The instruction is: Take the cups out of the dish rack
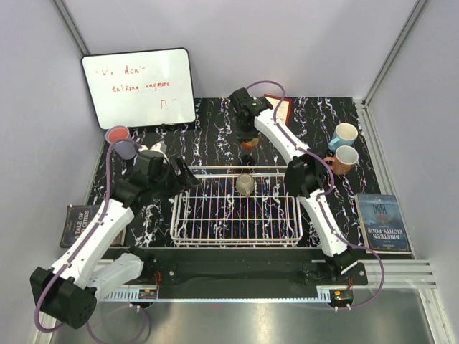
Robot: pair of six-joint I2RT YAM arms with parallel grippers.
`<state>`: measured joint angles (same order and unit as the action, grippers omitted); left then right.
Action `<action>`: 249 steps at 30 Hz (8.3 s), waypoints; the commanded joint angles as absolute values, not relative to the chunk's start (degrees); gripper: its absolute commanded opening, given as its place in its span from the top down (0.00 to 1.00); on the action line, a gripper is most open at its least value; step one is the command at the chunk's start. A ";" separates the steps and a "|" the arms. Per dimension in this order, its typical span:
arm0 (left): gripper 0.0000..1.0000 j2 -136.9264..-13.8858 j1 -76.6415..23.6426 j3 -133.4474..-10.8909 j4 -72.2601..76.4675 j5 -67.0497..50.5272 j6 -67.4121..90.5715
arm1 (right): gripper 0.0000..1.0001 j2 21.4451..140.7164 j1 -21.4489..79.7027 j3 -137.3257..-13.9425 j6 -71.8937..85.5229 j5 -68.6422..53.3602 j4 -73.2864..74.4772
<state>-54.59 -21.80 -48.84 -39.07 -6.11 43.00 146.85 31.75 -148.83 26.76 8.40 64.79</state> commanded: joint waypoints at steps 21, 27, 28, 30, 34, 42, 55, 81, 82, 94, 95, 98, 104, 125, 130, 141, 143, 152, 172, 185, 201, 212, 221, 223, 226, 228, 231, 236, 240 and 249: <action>0.14 -57.57 -21.62 -46.06 -36.04 -6.68 42.45 | 0.73 151.27 31.03 -152.40 25.58 12.83 70.05; 0.14 -57.39 -21.62 -45.79 -34.98 -7.21 42.98 | 0.59 147.40 31.11 -152.75 25.58 13.27 69.26; 0.14 -57.39 -21.62 -45.70 -34.72 -7.29 42.98 | 0.57 146.87 31.11 -152.84 25.66 13.27 69.17; 0.14 -57.57 -21.62 -45.79 -34.63 -7.38 42.98 | 0.54 145.29 31.11 -153.28 25.75 13.27 69.08; 0.12 -57.48 -21.62 -46.32 -33.93 -8.00 41.67 | 0.46 140.64 31.46 -153.81 26.37 13.88 68.56; 0.09 -62.82 -28.11 -51.57 -32.96 -3.18 38.15 | 0.14 120.96 32.78 -146.72 25.23 17.49 68.03; 0.09 -89.72 -45.00 -72.85 -31.20 4.57 35.60 | 0.12 82.20 33.31 -101.10 26.89 14.42 57.31; 0.27 -106.17 -48.16 -82.53 -31.55 8.52 36.21 | 0.12 69.61 33.31 -81.12 25.40 8.70 53.27; 0.30 -106.08 -48.25 -82.53 -31.64 8.61 35.86 | 0.12 69.70 33.31 -81.04 25.23 8.35 53.17; 1.00 -103.28 -48.25 -82.00 -31.64 8.79 35.33 | 0.13 68.38 33.31 -80.77 24.17 9.14 52.82; 1.00 -101.88 -48.25 -82.00 -31.64 8.62 35.33 | 0.13 68.12 33.31 -80.68 24.17 9.23 52.74; 1.00 -97.58 -47.99 -81.91 -31.38 7.04 35.33 | 0.12 67.15 33.31 -80.51 23.99 9.84 52.47; 1.00 -83.53 -44.31 -74.72 -20.68 -6.63 39.89 | 0.12 65.39 33.22 -79.19 24.70 8.88 50.10; 1.00 -74.00 -32.34 -40.34 63.86 -39.02 83.57 | 0.22 52.21 33.31 -65.04 33.22 -17.39 22.08; 1.00 -77.86 -32.43 -41.04 71.62 -40.34 89.47 | 0.24 51.51 33.31 -64.08 35.07 -23.90 18.81; 1.00 -80.59 -34.63 -43.68 72.69 -40.08 90.00 | 0.28 53.08 33.31 -63.81 37.26 -29.79 13.89; 1.00 -80.86 -35.06 -44.38 72.51 -40.08 89.83 | 0.29 53.35 33.22 -63.72 37.18 -30.06 13.53; 1.00 -81.65 -35.95 -47.19 70.66 -39.90 89.12 | 0.51 55.37 33.31 -63.19 36.30 -31.11 13.18; 1.00 -83.76 -39.73 -49.39 67.94 -39.46 86.84 | 1.00 56.69 33.31 -62.05 35.16 -31.90 13.44; 0.13 -79.02 -25.94 -50.45 46.26 -41.58 75.95 | 1.00 51.06 33.31 -66.17 29.36 -19.28 26.62; 0.21 -64.35 -29.61 -56.34 -35.76 9.66 43.16 | 1.00 100.44 23.92 -103.78 24.95 16.70 55.55; 0.21 -61.70 -30.76 -55.02 -41.40 15.38 39.11 | 1.00 121.72 21.44 -120.23 30.14 12.49 57.74; 0.21 -64.42 -30.67 -55.11 -41.48 15.73 37.00 | 1.00 134.55 22.41 -132.44 30.41 12.66 62.92; 0.21 -65.30 -30.67 -55.46 -41.48 15.64 36.56 | 1.00 137.28 22.41 -135.52 30.41 12.74 64.07; 0.21 -66.71 -30.67 -55.90 -41.48 15.64 36.04 | 1.00 140.35 22.33 -138.51 30.50 12.57 66.00; 0.20 -67.76 -30.67 -56.42 -41.40 15.56 35.69 | 1.00 142.02 22.41 -139.65 30.41 12.66 66.27; 0.20 -69.26 -30.67 -57.13 -41.40 15.29 35.33 | 1.00 143.61 22.41 -140.18 30.50 11.87 66.80; 0.20 -71.45 -30.67 -58.01 -41.05 14.77 34.89 | 1.00 145.02 22.41 -139.66 30.50 11.08 67.32; 0.19 -72.25 -30.76 -58.45 -40.52 14.06 34.63 | 1.00 145.28 22.41 -139.31 30.23 10.46 67.32; 0.18 -72.77 -30.59 -59.41 -39.20 13.89 33.93 | 0.67 140.20 22.41 -140.70 29.88 12.56 66.53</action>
